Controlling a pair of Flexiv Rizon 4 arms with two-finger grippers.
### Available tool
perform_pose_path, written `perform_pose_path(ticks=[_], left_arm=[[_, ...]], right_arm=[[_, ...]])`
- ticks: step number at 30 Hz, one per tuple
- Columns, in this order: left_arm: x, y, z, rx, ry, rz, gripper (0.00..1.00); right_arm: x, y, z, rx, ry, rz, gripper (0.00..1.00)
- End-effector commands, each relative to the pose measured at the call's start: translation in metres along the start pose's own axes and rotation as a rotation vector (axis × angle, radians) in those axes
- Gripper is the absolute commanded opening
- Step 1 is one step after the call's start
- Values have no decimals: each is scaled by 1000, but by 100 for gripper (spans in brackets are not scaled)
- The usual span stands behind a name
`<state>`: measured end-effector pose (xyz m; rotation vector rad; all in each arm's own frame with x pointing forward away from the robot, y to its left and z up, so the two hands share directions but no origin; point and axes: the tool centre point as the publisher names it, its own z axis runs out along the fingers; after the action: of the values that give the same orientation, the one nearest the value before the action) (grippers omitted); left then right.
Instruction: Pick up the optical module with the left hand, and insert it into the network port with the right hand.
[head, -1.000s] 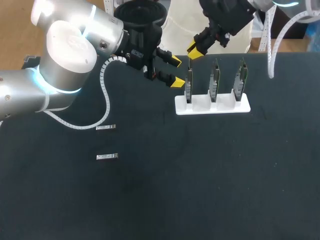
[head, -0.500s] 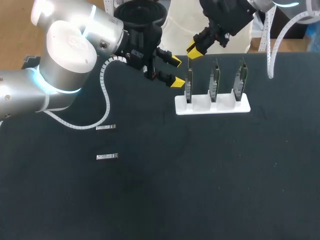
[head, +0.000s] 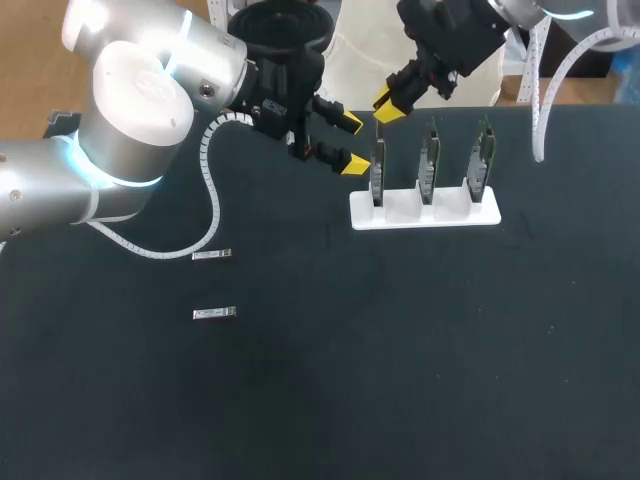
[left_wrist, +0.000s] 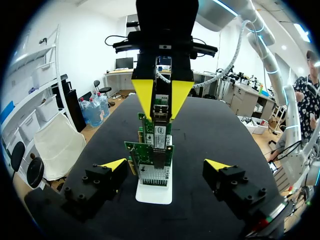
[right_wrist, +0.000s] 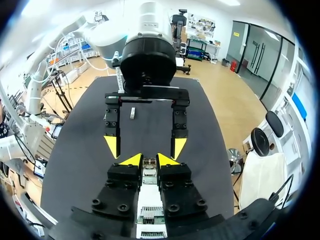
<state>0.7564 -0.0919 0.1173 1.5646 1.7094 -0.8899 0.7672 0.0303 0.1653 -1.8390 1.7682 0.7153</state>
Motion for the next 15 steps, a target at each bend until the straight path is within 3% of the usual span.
perform_pose_path(ticks=[1,9,15], left_arm=[[-1,2,0,4,5,-1,100],[-1,2,0,4,5,-1,100],[-1,2,0,4,5,-1,100]], right_arm=[[0,1,-1,3,-5,7,100],[-1,1,-9,2,-46,35,100],[0,1,-22,-50,-119,71,100]])
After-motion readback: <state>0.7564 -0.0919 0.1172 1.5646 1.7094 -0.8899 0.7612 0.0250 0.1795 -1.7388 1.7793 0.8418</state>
